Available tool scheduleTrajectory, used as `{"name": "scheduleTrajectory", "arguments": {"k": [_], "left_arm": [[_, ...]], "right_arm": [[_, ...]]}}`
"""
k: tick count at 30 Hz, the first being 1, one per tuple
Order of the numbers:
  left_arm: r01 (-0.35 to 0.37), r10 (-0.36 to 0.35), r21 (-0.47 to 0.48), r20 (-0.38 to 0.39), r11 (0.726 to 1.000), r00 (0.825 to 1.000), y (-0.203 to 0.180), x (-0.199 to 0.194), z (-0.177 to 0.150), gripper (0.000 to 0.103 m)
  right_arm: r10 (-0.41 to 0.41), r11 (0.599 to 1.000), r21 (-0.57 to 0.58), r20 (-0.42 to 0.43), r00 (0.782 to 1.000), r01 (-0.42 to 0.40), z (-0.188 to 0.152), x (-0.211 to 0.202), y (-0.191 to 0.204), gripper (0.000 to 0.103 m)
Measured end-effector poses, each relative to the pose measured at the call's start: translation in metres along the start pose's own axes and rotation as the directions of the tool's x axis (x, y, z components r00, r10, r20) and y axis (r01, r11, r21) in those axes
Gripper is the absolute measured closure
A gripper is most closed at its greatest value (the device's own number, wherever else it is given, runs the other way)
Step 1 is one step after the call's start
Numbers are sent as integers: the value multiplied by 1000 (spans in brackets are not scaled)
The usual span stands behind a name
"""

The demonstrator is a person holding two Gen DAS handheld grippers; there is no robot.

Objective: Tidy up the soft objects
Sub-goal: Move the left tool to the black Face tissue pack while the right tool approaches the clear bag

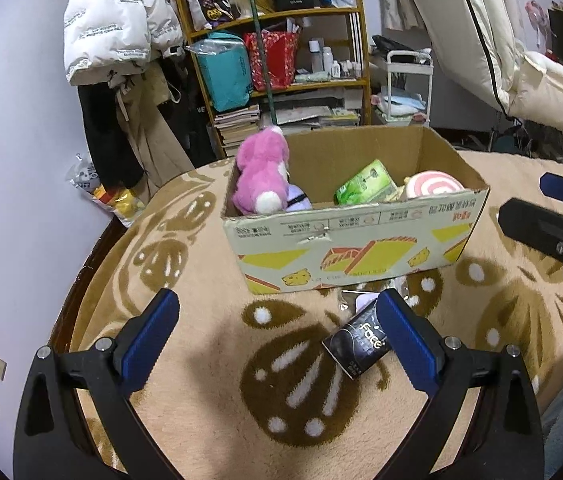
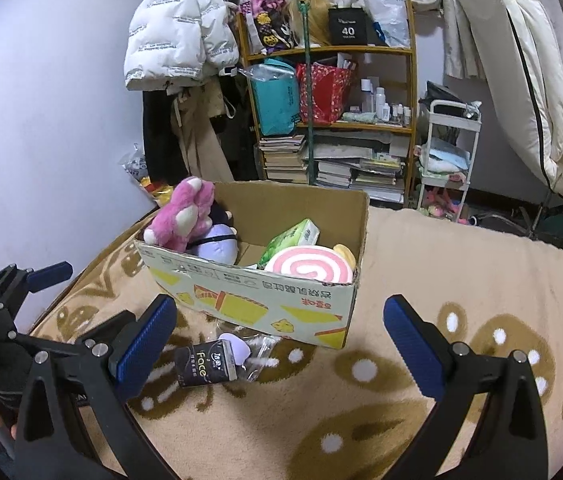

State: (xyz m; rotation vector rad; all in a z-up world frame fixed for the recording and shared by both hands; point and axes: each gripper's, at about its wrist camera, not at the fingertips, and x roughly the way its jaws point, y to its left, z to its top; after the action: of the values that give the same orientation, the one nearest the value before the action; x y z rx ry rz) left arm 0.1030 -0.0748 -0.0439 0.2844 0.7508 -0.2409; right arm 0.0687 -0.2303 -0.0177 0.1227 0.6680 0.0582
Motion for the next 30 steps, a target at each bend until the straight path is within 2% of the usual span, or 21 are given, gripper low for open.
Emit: {"name": "scheduleTrajectory", "arguments": {"k": [7, 19, 27, 30], "left_arm": [[11, -10, 29, -34, 1000, 999, -11, 15, -4, 5], [54, -55, -15, -101, 998, 993, -17, 51, -3, 5], [111, -115, -35, -166, 993, 979, -28, 77, -9, 5], [125, -129, -35, -182, 992, 975, -29, 83, -12, 5]], "right_arm": [[-1, 996, 93, -56, 998, 7, -4, 17, -19, 0], [0, 992, 127, -113, 994, 15, -4, 41, -29, 0], [46, 982, 188, -239, 970, 0, -11, 72, -40, 0], [56, 978, 209, -256, 965, -2, -16, 78, -43, 0]]}}
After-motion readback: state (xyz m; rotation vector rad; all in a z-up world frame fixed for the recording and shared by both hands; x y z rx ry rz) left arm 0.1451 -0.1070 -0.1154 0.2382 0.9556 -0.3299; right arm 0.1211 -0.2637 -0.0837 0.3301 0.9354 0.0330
